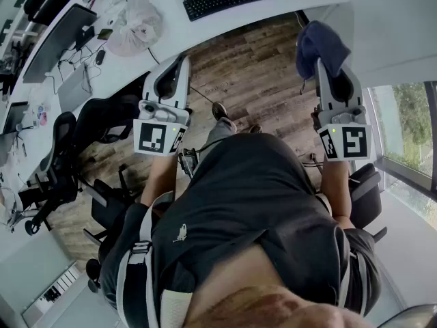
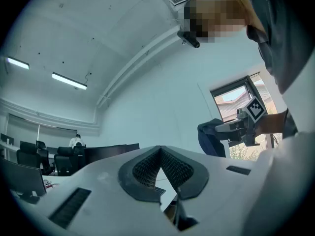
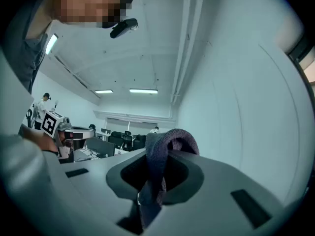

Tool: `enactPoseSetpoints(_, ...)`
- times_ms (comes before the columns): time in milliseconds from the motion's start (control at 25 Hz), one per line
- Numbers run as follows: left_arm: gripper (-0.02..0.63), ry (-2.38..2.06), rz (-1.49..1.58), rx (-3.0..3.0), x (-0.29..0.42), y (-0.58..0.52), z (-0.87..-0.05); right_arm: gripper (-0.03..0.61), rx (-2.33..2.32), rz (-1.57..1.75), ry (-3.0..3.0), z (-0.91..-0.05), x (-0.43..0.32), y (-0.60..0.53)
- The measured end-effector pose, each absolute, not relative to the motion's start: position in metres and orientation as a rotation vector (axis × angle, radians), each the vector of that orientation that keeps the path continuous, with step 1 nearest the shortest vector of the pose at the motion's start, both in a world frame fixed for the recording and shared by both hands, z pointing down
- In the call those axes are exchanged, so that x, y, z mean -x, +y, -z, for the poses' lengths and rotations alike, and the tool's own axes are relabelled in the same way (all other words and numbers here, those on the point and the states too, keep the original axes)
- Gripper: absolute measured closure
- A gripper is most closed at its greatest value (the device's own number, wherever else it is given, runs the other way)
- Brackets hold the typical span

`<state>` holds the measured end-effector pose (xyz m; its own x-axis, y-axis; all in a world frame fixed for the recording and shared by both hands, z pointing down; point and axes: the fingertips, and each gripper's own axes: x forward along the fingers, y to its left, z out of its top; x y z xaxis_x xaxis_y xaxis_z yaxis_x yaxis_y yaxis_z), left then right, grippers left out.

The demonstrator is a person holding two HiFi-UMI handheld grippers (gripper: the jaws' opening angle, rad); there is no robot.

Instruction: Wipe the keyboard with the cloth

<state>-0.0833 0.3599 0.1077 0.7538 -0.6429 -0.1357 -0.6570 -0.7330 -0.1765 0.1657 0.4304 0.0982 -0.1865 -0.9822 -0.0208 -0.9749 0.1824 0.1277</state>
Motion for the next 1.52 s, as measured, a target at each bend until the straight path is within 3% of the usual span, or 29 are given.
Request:
enactPoseSetpoints(720,0.609,1.060,-0.073,2.767,0.097,0.327,-0.125,0.528,-2.001,0.097,-2.367,-0.111,-0.163,0.398)
enactPoseSetpoints(1520,0.609,1.022,-0.217,2.852,0.142,0.160,-0.135,0.528,-2.096,0.132,-2.186,-0.110,-0.129,0.251)
